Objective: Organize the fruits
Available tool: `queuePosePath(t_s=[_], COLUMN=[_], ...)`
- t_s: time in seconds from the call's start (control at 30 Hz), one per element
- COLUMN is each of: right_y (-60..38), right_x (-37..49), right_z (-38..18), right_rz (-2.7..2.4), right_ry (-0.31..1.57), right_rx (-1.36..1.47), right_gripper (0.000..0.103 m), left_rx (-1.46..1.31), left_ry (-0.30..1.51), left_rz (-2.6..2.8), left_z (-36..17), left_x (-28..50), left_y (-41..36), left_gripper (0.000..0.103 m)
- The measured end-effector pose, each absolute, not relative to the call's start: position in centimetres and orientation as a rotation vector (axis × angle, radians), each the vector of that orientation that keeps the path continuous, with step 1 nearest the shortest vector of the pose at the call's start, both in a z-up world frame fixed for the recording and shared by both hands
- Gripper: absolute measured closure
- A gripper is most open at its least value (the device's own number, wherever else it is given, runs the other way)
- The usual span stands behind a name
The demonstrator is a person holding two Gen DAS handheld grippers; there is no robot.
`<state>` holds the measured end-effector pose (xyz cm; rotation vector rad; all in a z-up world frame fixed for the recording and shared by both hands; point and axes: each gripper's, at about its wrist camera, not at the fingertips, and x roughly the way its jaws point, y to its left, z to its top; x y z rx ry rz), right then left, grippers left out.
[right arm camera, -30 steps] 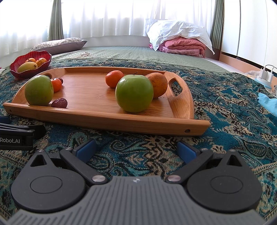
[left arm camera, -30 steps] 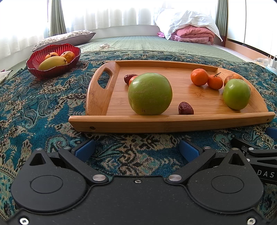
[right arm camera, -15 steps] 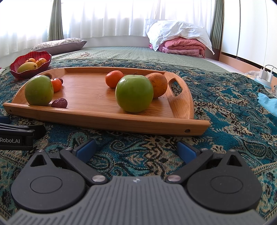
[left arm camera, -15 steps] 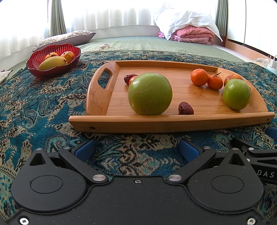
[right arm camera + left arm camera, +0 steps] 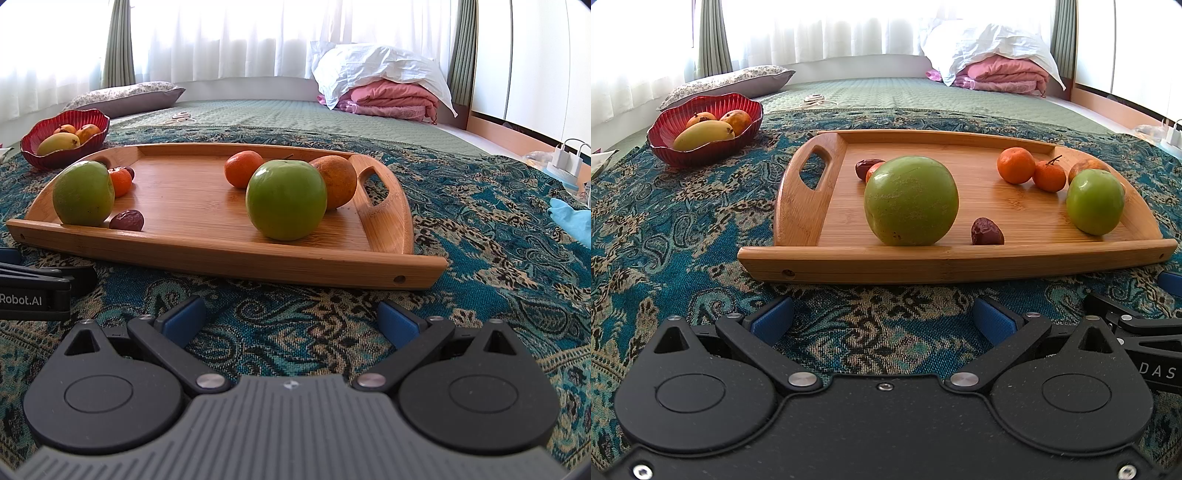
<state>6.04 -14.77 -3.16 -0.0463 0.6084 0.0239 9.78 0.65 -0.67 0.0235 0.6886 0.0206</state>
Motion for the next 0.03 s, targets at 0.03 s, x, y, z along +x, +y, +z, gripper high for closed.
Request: queuePosePath(t_s=[0.03], right_y=[-14.77], right_x=[6.04], right_z=[-3.17], right_rz=[0.024], right_ry=[0.609], right_rx=[-0.046], right_gripper=[0.0], left_rx=[0.024], left_ry=[0.688], left_rz=[0.021], left_z=[-0.68], left_x=[9.74], left_y=[0.65], left_gripper=[0.0])
